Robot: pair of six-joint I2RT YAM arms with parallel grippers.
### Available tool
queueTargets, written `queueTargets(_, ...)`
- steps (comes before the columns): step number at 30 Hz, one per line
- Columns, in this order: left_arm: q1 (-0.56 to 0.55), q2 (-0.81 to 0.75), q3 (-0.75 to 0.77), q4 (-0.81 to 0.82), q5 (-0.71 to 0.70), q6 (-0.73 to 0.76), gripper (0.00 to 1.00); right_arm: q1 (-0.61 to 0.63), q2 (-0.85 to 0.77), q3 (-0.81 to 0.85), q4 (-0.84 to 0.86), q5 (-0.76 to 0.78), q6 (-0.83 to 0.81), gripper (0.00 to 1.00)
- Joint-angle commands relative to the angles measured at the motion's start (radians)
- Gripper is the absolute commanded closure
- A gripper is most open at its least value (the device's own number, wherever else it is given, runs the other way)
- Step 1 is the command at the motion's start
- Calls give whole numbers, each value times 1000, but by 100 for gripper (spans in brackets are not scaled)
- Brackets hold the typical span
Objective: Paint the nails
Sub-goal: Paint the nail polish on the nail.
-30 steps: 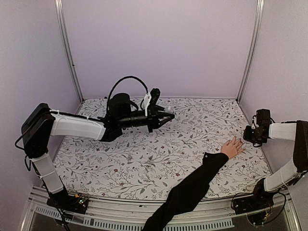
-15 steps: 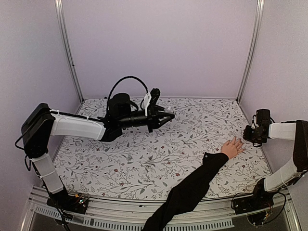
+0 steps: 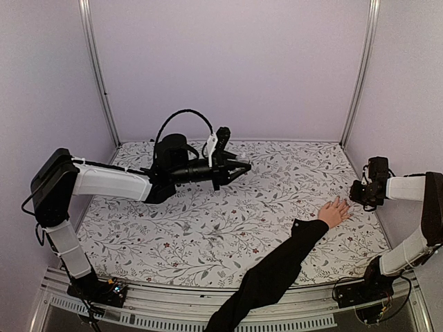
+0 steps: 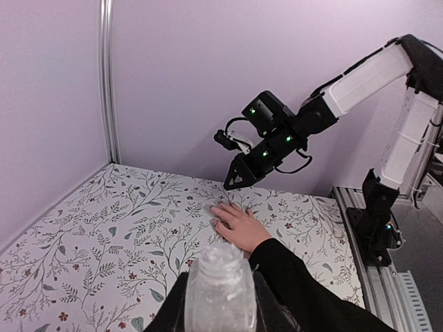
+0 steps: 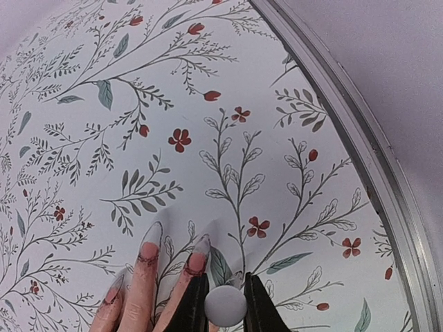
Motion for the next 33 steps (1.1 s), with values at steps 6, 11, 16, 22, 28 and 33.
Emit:
queueTargets(6,13,16,10,43,-3,-2,100,-3,17,-8,30,6,10,100)
queueTargets(11,13,17,10,43,-2,-1,100,-4,23,-6,31,6,12,100)
queueTargets(16,13,18,11,43,-3,-2,100,-4,26,-6,36,6,14,100)
queueTargets(22,14,18,13,40,-3,0,100,-4,31,-6,36,8,15,100)
queueTargets(28,14,18,13,40,-2,-1,100,-4,28,-6,36,16,13,100)
queueTargets(33,13,17,13,40,-2,-1,100,-4,29,-5,38,18,16,100)
